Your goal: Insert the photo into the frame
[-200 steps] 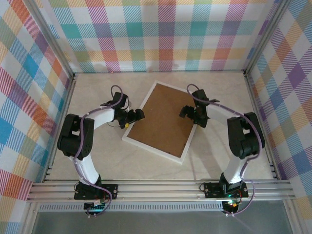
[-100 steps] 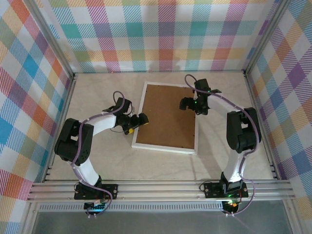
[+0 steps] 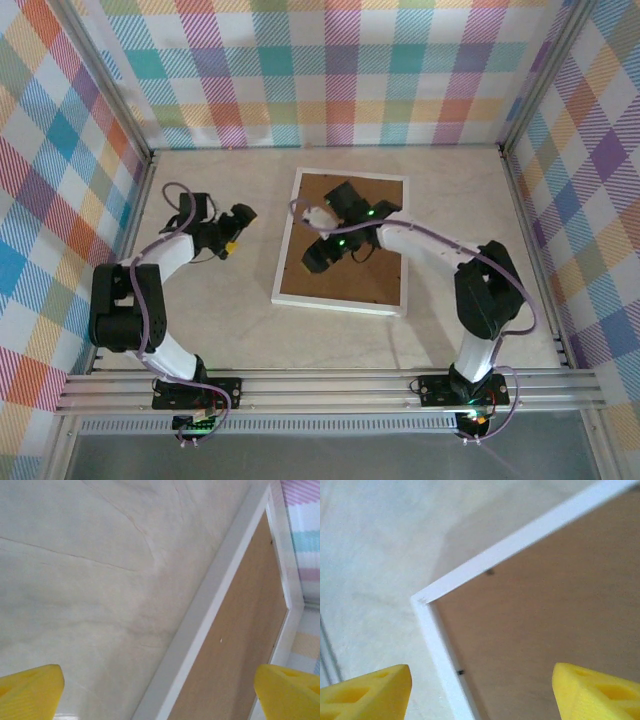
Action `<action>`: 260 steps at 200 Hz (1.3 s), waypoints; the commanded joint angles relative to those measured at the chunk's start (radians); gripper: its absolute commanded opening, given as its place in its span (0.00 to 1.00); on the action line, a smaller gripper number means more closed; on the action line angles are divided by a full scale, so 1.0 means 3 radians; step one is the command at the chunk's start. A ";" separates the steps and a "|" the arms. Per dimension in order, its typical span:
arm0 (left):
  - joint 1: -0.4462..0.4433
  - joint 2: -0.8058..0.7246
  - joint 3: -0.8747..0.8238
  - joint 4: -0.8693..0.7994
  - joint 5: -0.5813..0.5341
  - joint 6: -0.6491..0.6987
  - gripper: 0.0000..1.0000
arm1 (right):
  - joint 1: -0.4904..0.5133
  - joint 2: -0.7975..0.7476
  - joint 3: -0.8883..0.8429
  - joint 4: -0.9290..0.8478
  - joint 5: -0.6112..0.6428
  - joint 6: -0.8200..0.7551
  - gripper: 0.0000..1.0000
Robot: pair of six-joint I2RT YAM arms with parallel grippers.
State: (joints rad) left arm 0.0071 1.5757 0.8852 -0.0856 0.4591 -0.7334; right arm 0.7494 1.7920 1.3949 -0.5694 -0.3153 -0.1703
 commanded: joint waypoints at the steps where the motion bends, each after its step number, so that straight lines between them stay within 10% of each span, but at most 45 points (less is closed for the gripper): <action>1: 0.0104 -0.0185 -0.0169 0.0096 0.0132 -0.0046 1.00 | 0.0183 0.0142 -0.0020 0.0045 -0.0210 -0.0603 0.73; 55: 0.0222 -0.0319 -0.0404 0.0131 0.0251 0.0001 1.00 | 0.0720 0.0427 -0.0169 0.0301 0.0387 -0.1218 0.70; 96: 0.0220 -0.0246 -0.0384 0.0179 0.0398 0.0019 1.00 | 0.0827 0.0272 -0.0744 0.1144 0.0941 -0.1489 0.47; 207: 0.0218 -0.0129 -0.0399 0.0298 0.0534 -0.0062 1.00 | 0.0987 0.0352 -0.1203 0.2032 0.2023 -0.1886 0.61; 260: 0.0163 -0.0106 -0.0429 0.0313 0.0541 -0.0076 1.00 | 0.1044 0.0357 -0.1264 0.2068 0.1950 -0.1808 0.22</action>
State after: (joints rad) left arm 0.0597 1.5314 0.7746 -0.0147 0.5953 -0.7479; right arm 1.0565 1.8786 1.0344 0.0452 0.2459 -0.7197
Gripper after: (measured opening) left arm 0.997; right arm 0.287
